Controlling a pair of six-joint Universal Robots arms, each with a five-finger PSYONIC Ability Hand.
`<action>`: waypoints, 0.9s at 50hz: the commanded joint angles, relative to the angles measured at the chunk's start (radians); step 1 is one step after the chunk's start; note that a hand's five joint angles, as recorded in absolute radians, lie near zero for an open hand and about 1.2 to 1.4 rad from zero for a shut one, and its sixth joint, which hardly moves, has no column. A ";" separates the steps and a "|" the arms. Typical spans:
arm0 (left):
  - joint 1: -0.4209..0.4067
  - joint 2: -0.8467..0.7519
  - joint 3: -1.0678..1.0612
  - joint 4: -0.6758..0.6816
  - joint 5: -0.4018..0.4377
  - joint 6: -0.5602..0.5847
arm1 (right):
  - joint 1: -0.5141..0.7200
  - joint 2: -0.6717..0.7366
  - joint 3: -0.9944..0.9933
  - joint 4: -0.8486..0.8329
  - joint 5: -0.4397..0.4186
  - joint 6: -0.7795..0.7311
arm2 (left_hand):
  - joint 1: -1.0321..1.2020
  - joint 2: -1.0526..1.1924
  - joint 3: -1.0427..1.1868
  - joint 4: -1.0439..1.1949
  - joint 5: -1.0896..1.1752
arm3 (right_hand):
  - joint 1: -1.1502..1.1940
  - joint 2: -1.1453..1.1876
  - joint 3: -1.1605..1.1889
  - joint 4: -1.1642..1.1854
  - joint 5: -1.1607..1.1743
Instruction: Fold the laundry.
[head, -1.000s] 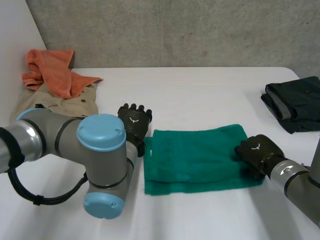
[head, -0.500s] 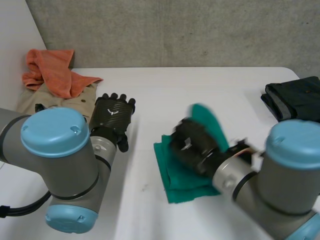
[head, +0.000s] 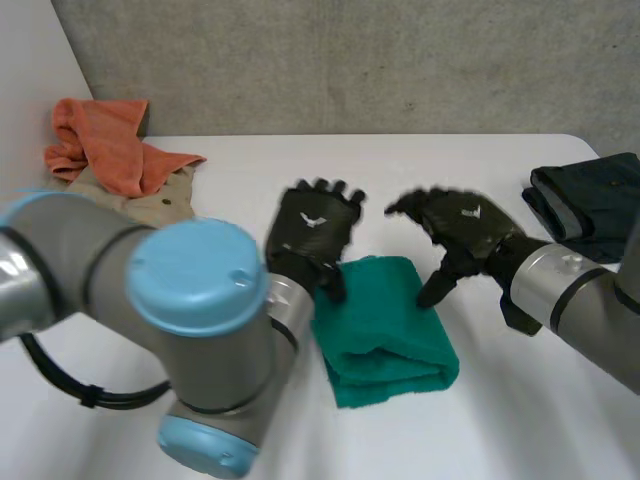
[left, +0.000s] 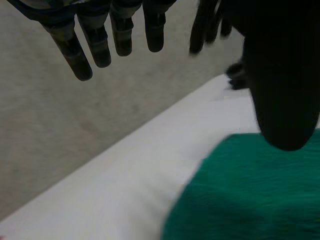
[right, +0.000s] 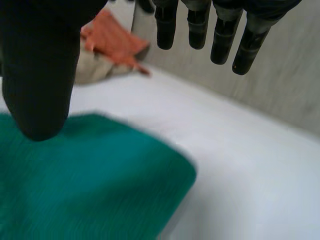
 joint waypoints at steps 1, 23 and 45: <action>-0.037 -0.127 0.089 -0.146 -0.026 -0.008 | 0.007 0.203 -0.131 0.205 0.009 -0.124 | 0.003 0.004 -0.001 0.007 -0.010 | -0.029 -0.048 -0.040 -0.061 -0.069; -0.027 -0.080 0.095 -0.232 -0.053 0.068 | 0.056 0.154 -0.053 0.020 0.132 -0.250 | -0.018 -0.017 -0.021 -0.013 -0.031 | -0.029 -0.048 -0.040 -0.061 -0.069; 0.168 0.187 0.063 -0.240 0.290 -0.024 | 0.099 -0.006 0.404 -0.351 0.040 -0.268 | -0.003 -0.002 -0.007 0.001 -0.016 | -0.029 -0.048 -0.040 -0.061 -0.069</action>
